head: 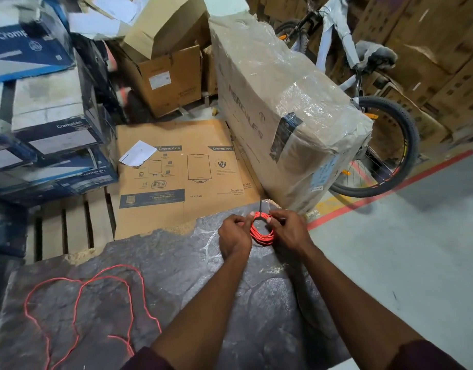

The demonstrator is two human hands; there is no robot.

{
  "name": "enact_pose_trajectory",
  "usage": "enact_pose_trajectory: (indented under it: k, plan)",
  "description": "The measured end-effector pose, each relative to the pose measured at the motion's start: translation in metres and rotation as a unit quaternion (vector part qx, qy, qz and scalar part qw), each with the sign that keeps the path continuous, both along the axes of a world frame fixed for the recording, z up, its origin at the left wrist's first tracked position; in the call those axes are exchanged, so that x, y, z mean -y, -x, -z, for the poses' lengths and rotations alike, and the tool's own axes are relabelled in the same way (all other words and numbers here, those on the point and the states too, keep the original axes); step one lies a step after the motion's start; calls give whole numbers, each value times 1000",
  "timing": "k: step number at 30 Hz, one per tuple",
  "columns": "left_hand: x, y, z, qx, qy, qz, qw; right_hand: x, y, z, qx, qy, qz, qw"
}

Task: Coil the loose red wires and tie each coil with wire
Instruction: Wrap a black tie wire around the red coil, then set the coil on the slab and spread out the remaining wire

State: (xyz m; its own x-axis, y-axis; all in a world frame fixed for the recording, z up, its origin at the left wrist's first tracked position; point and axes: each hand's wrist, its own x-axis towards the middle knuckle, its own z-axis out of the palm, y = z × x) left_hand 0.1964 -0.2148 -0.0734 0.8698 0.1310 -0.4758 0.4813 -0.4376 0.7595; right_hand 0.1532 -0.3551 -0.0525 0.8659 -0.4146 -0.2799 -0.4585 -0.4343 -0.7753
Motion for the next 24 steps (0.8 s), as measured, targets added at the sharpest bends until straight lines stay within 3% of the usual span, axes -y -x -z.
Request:
enact_pose_trajectory:
  k: [6, 14, 18, 24]
  plan:
    - [-12, 2, -2, 12, 32, -31, 999, -4, 4, -9, 34, 84, -14, 996]
    - [-71, 37, -27, 18, 12, -58, 998, -55, 19, -44, 86, 97, 31, 991]
    - [-113, 63, -31, 6, 22, -74, 997, -101, 33, -44, 134, 124, -27, 983]
    - [-176, 90, -74, 23, 97, -119, 988, -177, 54, -50, 132, 64, -54, 988]
